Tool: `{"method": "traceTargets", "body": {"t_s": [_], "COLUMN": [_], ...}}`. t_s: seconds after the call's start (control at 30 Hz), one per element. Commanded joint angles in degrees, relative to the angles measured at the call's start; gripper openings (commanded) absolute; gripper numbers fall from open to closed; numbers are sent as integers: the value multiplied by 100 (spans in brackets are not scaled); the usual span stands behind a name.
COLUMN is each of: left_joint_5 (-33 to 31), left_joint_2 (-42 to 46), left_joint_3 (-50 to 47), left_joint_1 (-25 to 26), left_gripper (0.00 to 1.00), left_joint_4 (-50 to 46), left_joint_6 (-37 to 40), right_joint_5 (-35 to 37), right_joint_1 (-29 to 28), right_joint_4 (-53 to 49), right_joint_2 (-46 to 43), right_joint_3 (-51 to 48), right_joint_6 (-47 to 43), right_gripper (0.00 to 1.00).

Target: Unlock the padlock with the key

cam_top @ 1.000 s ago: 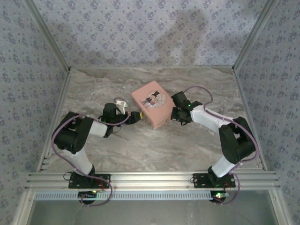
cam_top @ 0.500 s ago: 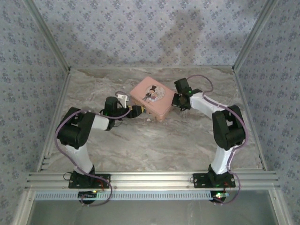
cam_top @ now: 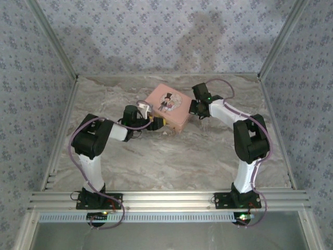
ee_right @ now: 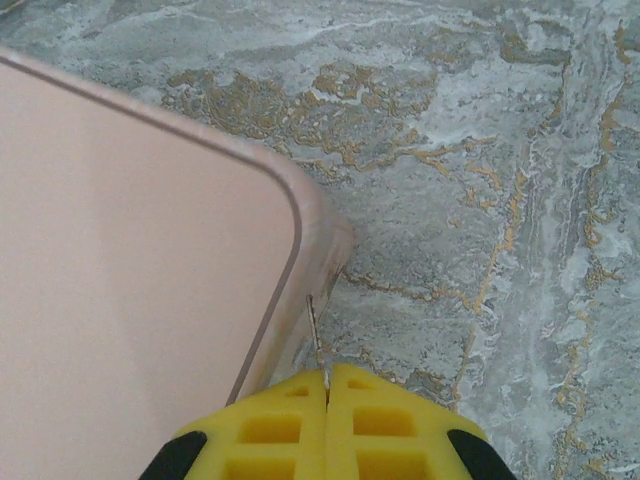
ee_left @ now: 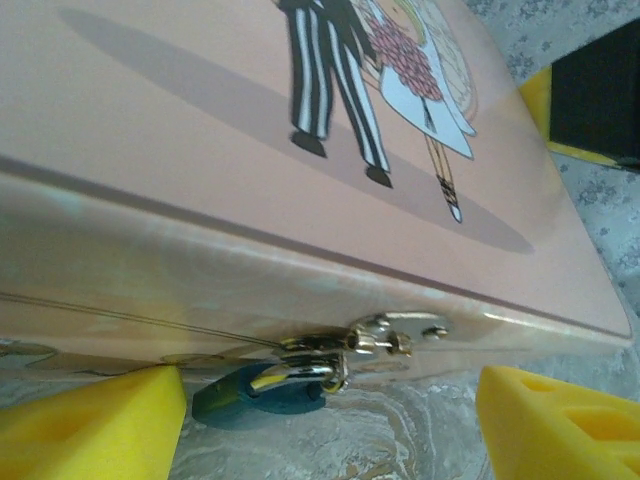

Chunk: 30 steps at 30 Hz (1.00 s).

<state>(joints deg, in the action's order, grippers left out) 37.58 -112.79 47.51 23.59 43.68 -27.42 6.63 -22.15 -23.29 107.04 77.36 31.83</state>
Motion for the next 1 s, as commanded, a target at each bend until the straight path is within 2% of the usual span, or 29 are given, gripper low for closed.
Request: {"method": "traceTargets", "body": {"t_s": [0.0,0.5,0.67,0.8,0.87,0.97], "left_joint_5": [160,-1294,-386,197,367,285], "left_joint_2": [-92,31,-21,21,27,23], "left_joint_3": [172,-81,124,170,179,130], "left_joint_1": [127,277,338,345,343,337], "left_gripper": [77,78,76,68,66,67], "left_joint_4": [188,632,589,632,710,879], "left_joint_6": [240,364,488,459,343,203], "right_joint_5": [31,110,94,76,66,67], "right_joint_1": [-83,-224,-228,-195,-184,-175], "right_joint_4": [30,68,74,122,123,148], "right_joint_2": [71,97,123,132,133,124], "right_joint_3": [172,167,137,104,110,99], "right_joint_6": [-122,-227,-247,-248,-245,-253], "right_gripper": [0,0,0,0,0,0]}}
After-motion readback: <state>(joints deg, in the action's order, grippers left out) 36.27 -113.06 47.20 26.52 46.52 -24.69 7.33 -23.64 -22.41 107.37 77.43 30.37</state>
